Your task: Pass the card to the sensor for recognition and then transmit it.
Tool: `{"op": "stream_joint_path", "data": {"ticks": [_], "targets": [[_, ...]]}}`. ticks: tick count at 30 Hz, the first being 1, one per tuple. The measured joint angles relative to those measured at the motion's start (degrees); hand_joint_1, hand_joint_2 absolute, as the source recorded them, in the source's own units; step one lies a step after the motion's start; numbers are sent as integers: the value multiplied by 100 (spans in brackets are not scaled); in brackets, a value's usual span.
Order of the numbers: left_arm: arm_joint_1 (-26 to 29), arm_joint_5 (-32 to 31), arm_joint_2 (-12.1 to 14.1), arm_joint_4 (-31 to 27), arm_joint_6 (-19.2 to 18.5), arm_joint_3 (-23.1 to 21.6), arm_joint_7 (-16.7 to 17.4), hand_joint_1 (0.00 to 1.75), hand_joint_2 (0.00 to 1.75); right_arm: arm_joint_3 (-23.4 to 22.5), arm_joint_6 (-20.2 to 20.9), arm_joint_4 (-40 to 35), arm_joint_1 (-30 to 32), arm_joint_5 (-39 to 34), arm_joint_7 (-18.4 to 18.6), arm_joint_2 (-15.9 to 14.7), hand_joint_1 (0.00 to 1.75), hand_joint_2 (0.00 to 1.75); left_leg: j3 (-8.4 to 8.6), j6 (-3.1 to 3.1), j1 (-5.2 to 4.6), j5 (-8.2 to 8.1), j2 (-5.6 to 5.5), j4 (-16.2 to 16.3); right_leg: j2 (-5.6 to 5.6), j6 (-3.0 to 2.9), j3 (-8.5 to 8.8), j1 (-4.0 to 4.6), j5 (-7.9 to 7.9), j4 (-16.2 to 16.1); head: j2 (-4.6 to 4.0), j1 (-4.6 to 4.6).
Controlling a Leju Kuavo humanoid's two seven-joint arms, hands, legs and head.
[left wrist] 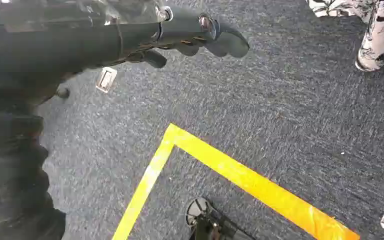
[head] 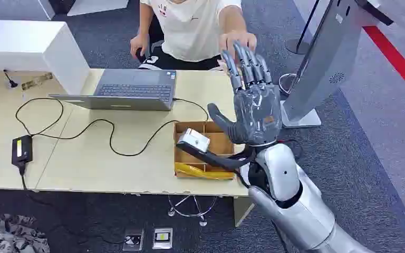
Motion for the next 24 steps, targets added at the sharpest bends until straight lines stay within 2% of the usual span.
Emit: {"op": "stream_joint_path", "data": {"ticks": [7,11,21,23,24], "targets": [[-2,61,4,0,28,-11,66,0,175,367,0,1205,-414,182,31,548,0,175,-1,0,0,0,1,0,1,0,-2,0,0,0,2,-2],[2,112,4,0,33,-11,74,0,175,524,-24,1741,-537,269,90,765,0,175,-1,0,0,0,0,0,1,0,-3,0,0,0,0,-2],[3,96,13,0,22,-11,72,0,175,732,201,2432,-628,307,184,933,0,175,0,0,-1,0,2,1,1,0,-3,-1,0,-1,0,-4],[3,79,17,0,20,-11,72,0,175,758,267,2511,-628,309,197,935,3,175,0,0,-1,0,1,1,1,0,-3,-1,0,-1,0,-2],[6,70,17,0,17,-11,72,0,175,774,299,2539,-630,311,203,935,19,175,0,0,-1,0,1,1,1,0,-3,-1,0,-1,2,-2]]}}
